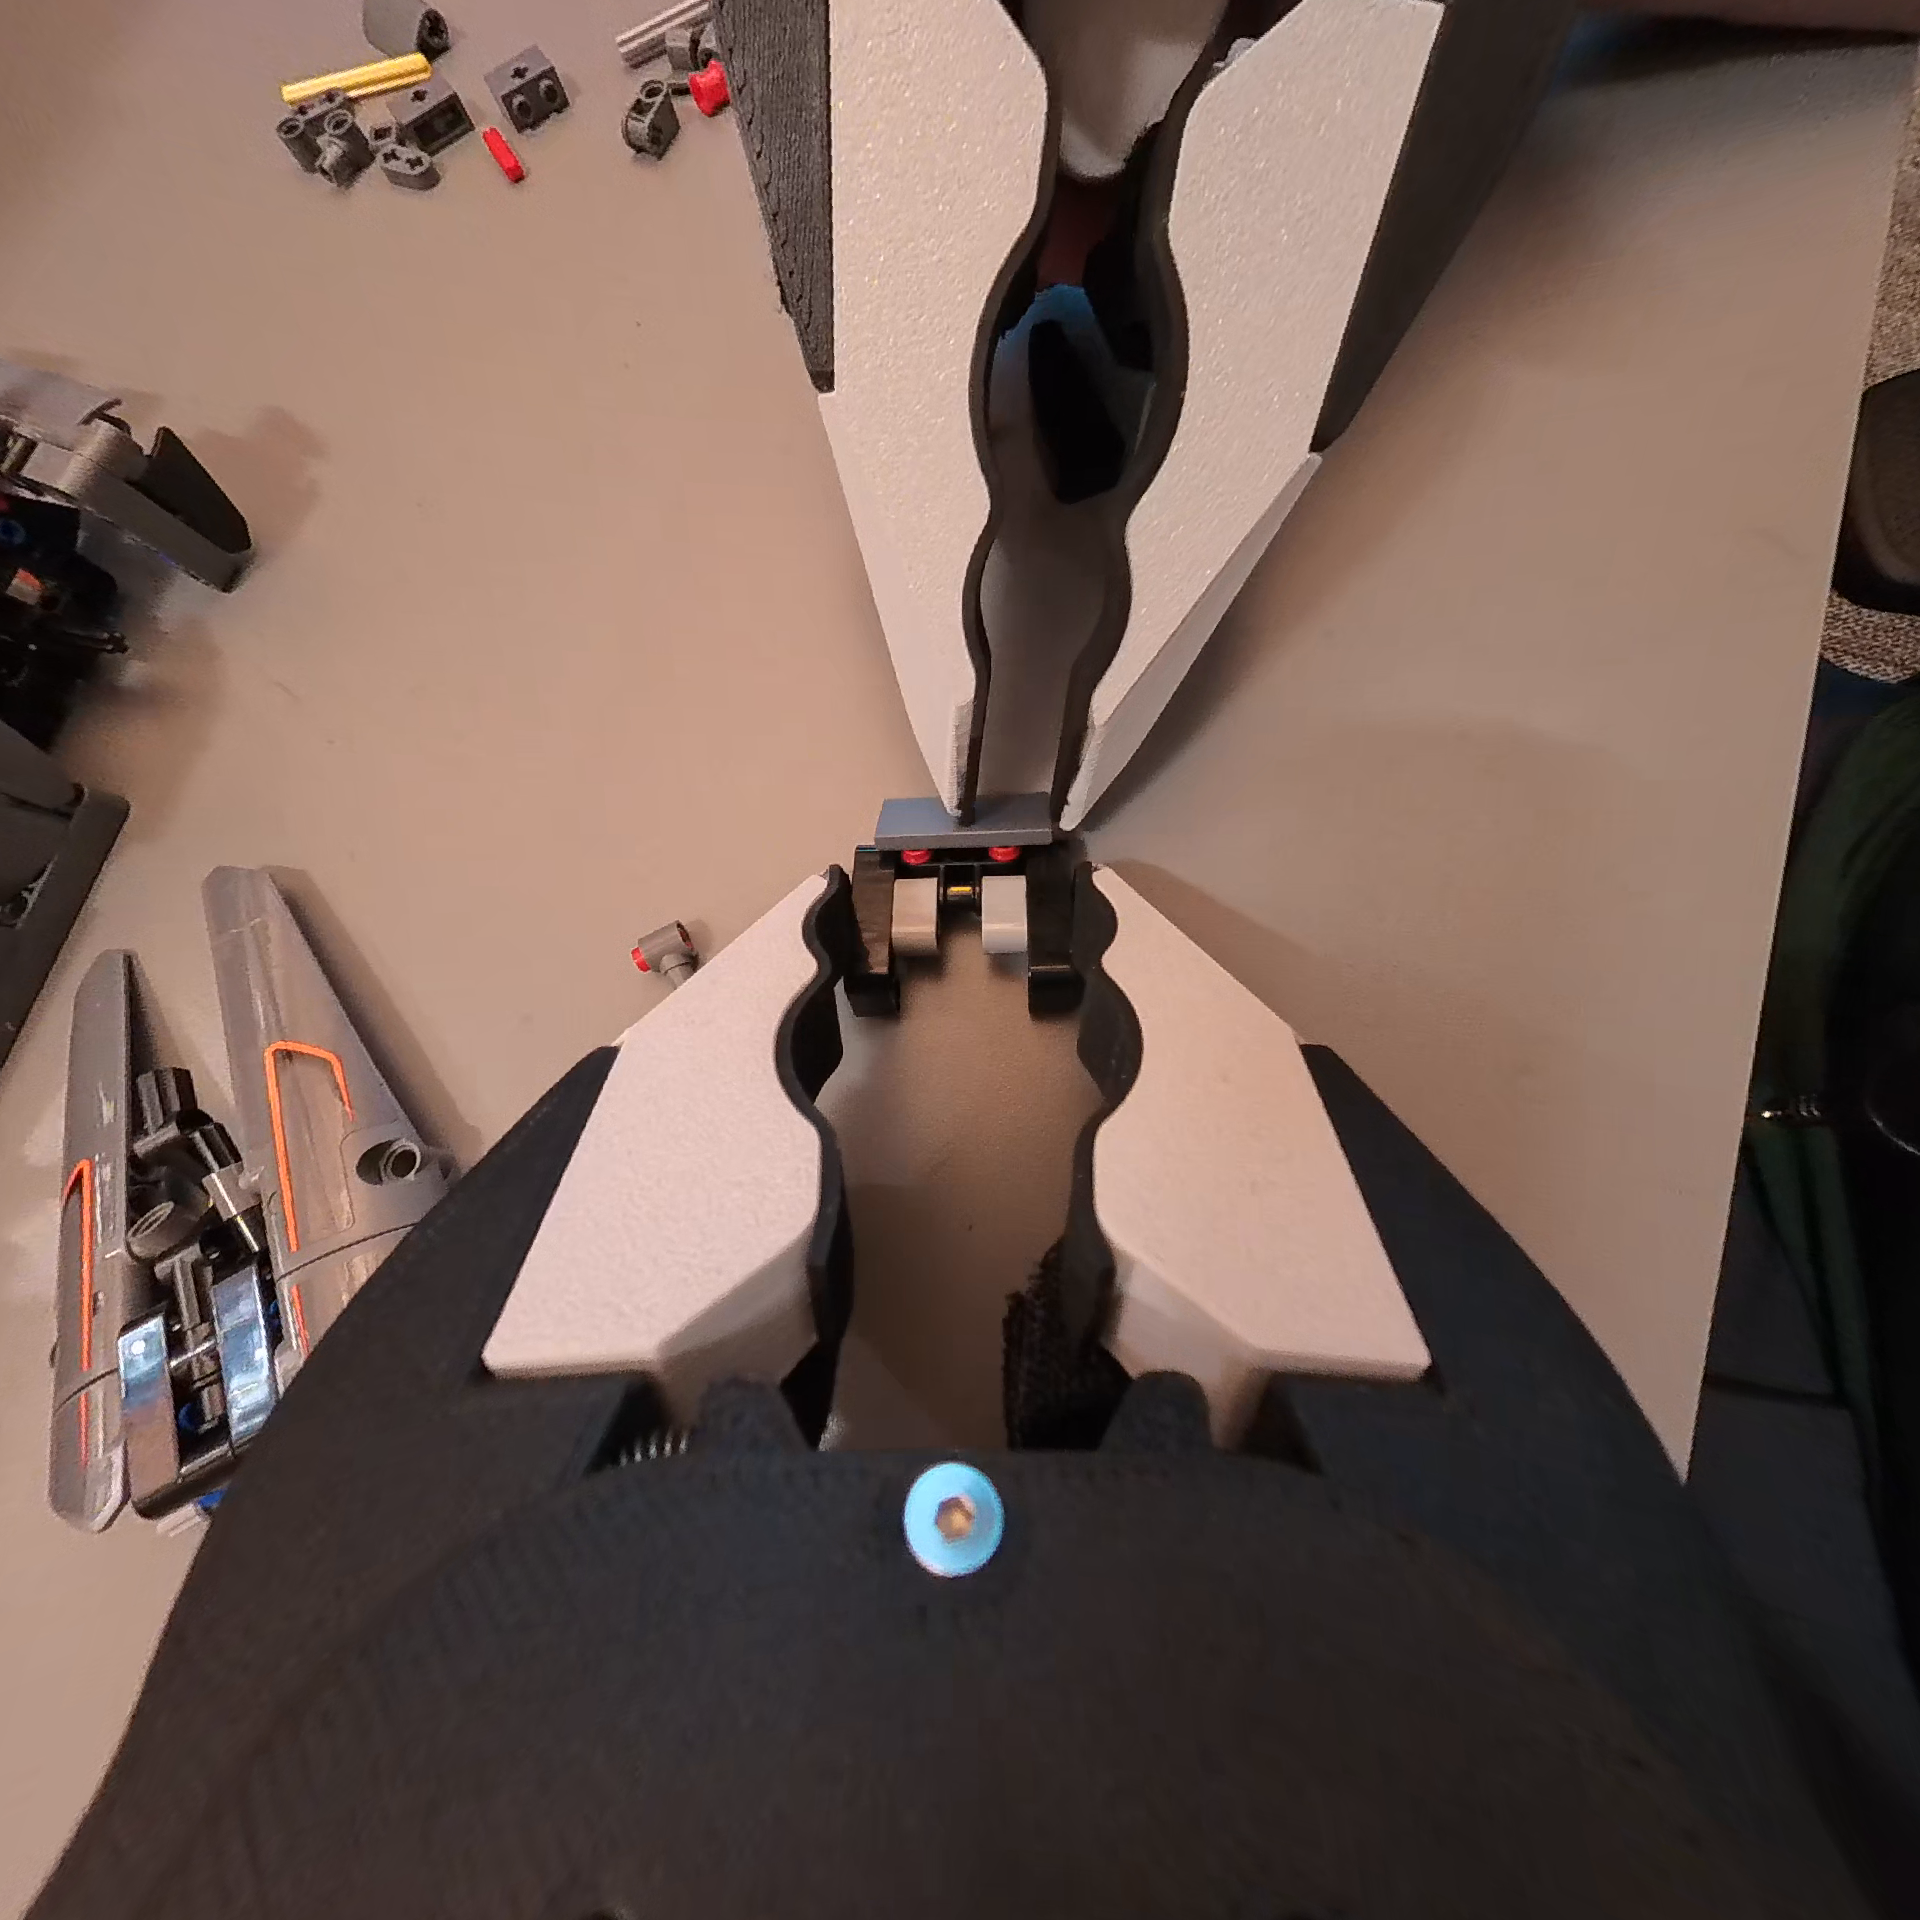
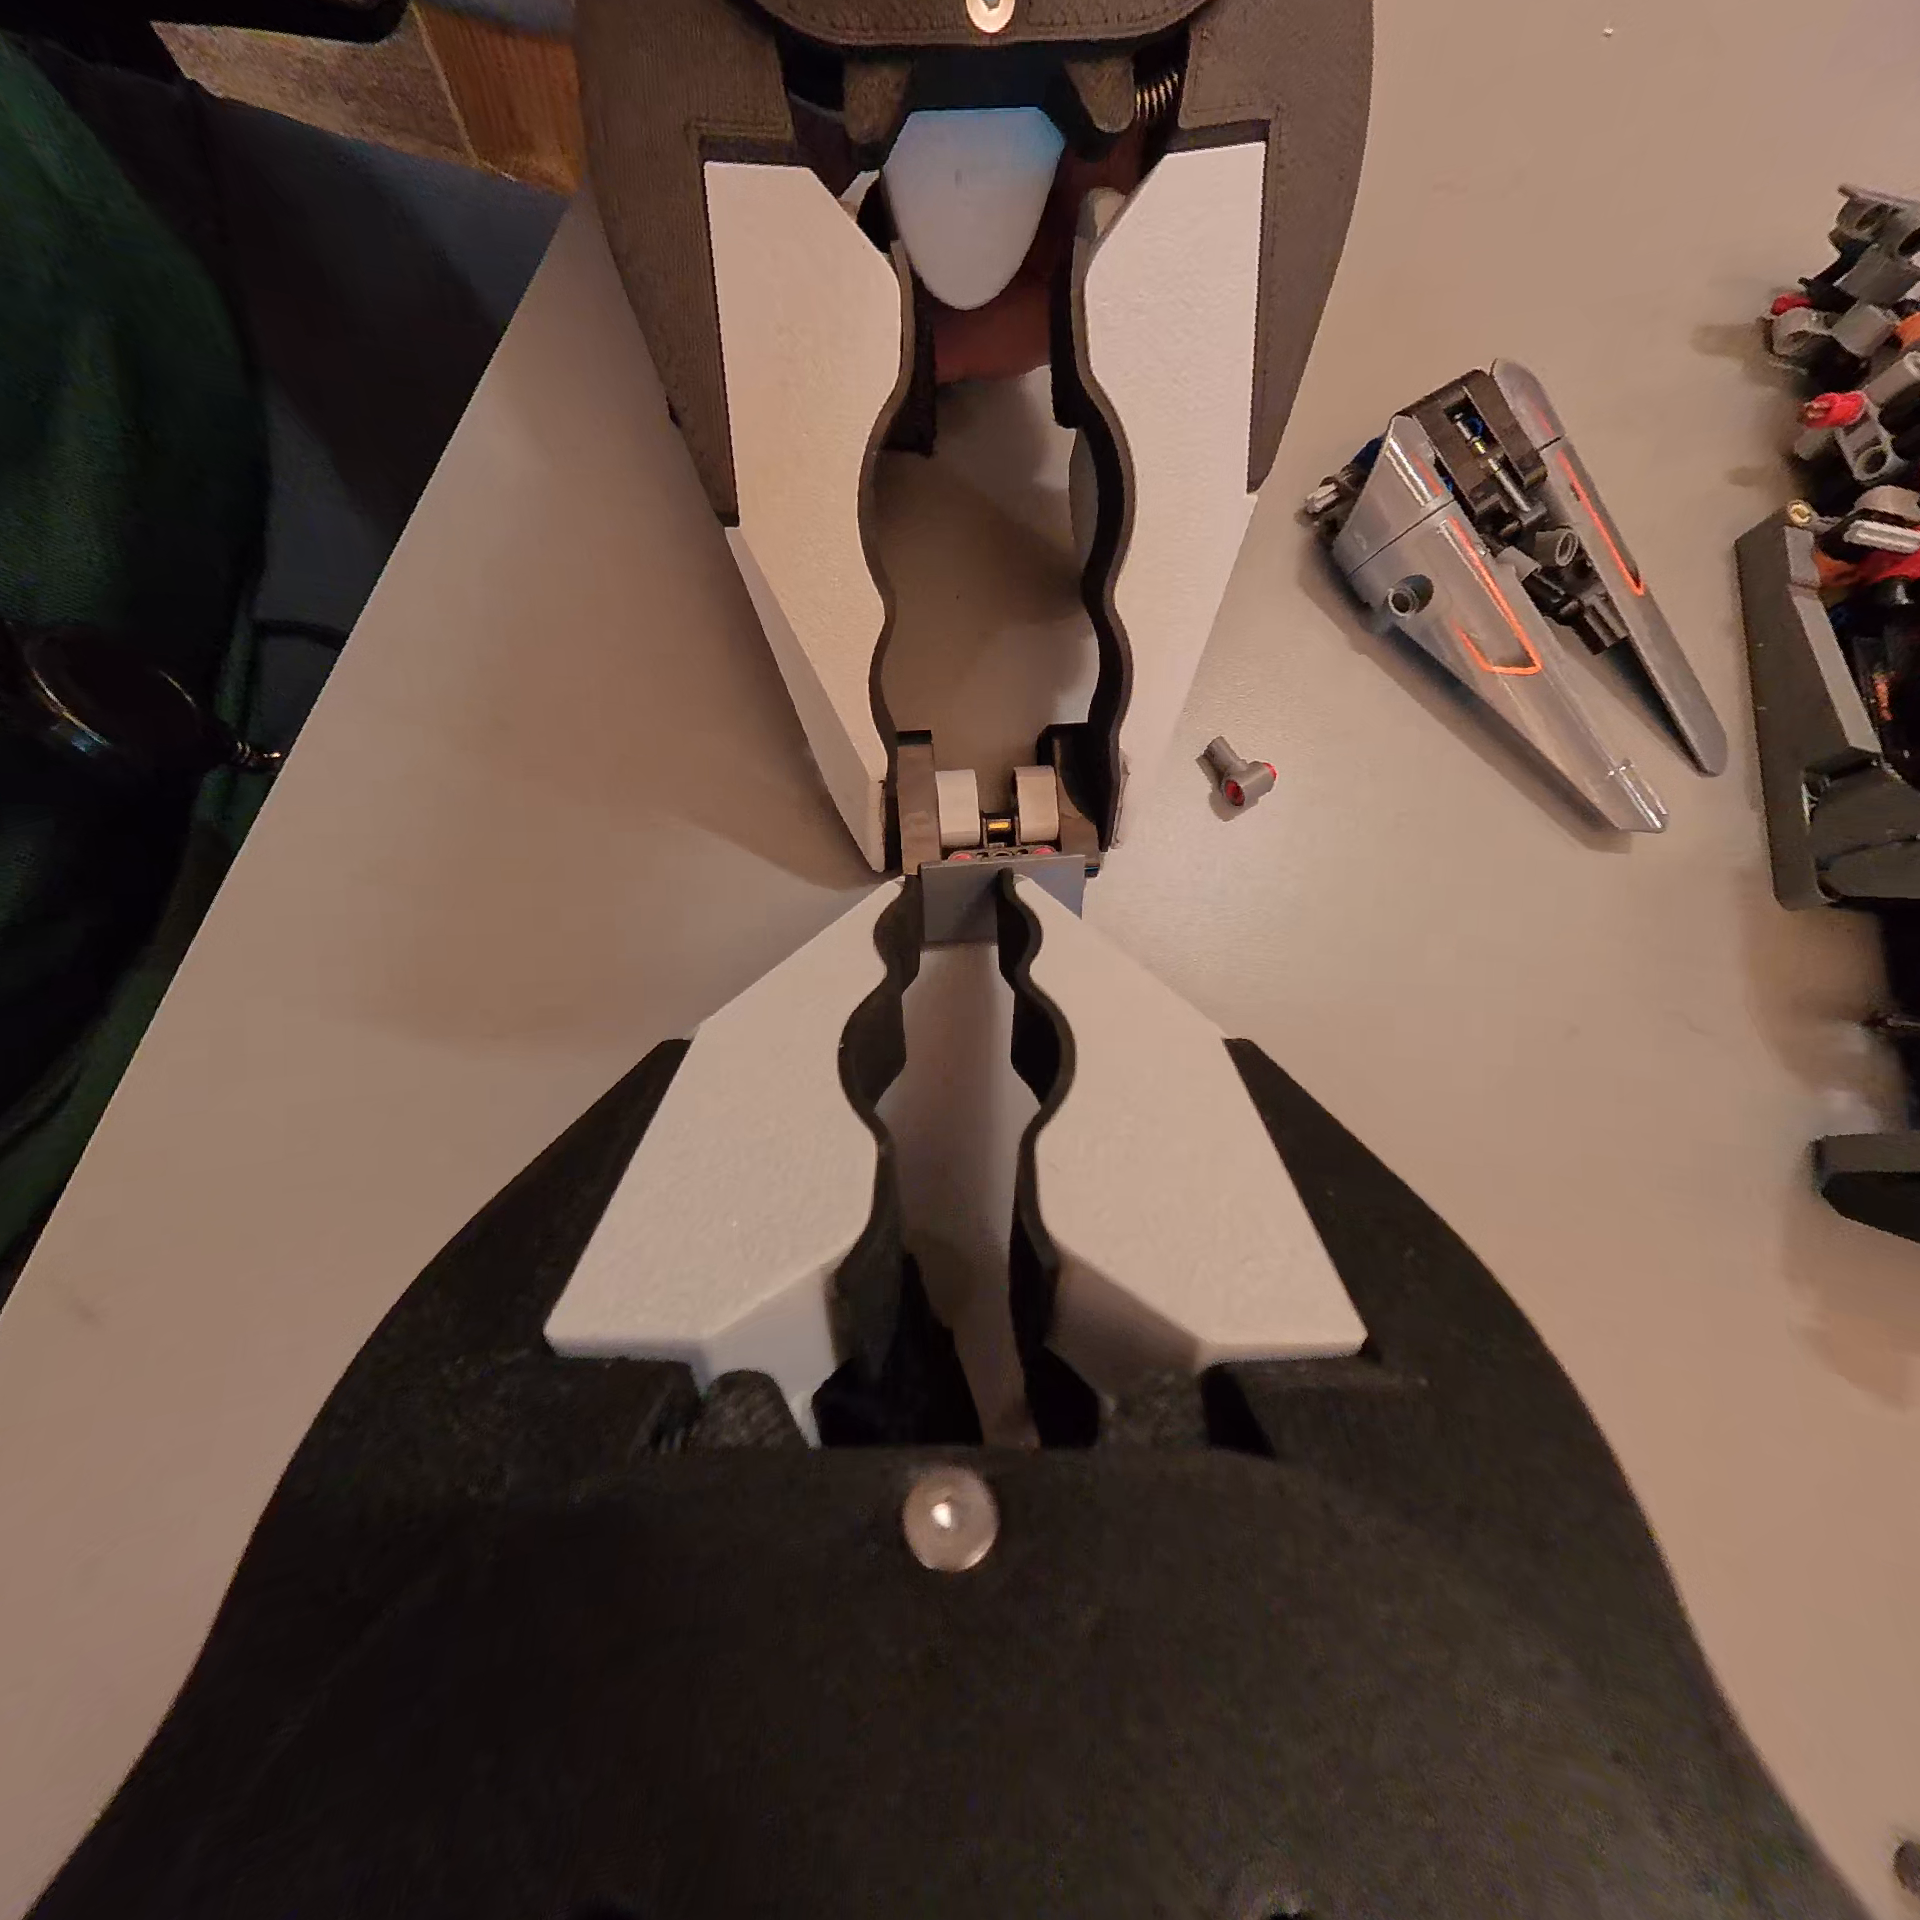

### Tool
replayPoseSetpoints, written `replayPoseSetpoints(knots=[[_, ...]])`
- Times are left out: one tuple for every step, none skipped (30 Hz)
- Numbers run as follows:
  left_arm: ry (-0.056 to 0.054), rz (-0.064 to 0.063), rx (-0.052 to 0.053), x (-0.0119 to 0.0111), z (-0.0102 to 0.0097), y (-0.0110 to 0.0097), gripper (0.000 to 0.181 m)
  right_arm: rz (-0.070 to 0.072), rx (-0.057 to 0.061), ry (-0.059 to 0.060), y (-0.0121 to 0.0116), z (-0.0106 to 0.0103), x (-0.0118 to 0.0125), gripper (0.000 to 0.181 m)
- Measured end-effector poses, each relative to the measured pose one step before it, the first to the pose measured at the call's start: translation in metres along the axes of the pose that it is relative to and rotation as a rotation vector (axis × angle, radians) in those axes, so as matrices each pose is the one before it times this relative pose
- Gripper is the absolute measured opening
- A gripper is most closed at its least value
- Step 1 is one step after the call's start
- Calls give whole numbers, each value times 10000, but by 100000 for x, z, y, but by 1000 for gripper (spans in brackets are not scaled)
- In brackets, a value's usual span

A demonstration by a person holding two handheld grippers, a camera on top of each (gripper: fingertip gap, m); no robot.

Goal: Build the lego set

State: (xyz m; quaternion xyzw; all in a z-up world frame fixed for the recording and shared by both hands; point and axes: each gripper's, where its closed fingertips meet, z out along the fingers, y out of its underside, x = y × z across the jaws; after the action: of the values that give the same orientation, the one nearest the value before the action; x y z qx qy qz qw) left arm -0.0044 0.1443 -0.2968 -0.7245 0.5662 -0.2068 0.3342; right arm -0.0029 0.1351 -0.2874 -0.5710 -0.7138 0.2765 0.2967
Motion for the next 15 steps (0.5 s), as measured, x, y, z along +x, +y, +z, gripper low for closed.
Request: replayPoseSetpoints(knots=[[-4, 3, 1, 2, -2, 0, 41, -25, 2, 9, -25, -10, -7, 12], [0, 0, 1, -1, 0, -1, 41, 2, 1, -5, -8, 8, -6, 12], [6, -7, -1, 4, 2, -1, 41, 11, -10, 3, 17, 21, 8, 12], [7, -9, -1, -6, -2, 5, 41, -13, -5, 23, -20, 6, 16, 12], [1, 0, 0, 1, 0, 0, 41, -46, -23, 33, -19, -3, 8, 12], [-5, 6, 0, -2, -9, -6, 41, -35, -43, 28, 21, 16, 3, 12], [-5, 4, 0, 0, -2, 1, 41, 29, -44, 12, 25, 12, 16, 12], [1, 0, 0, 1, 0, 0, 41, 16, -29, 7, -16, -4, 1, 12], [3, 1, 0, 6, 6, -6, 41, -46, -10, 12, 8, -12, -11, 11], [-1, 0, 1, -1, 7, 6, 41, -23, 26, -1, -30, -24, -19, 11], [-3, 3, 0, -7, 0, 0, 41, 11, 99, -26, -154, -73, -26, 10], [-4, 5, 3, 3, 7, -10, 41, 29, 196, -79, -322, -91, -90, 6], [-3, 6, 1, 4, 5, -7, 41, 48, 165, -116, -298, -19, -160, 0], [0, 5, 0, -1, 7, -7, 41, 7, -70, 14, 101, 114, 5, 0], [1, 1, 0, 1, 0, 0, 41, -35, -127, 101, 231, 119, 139, 0]])
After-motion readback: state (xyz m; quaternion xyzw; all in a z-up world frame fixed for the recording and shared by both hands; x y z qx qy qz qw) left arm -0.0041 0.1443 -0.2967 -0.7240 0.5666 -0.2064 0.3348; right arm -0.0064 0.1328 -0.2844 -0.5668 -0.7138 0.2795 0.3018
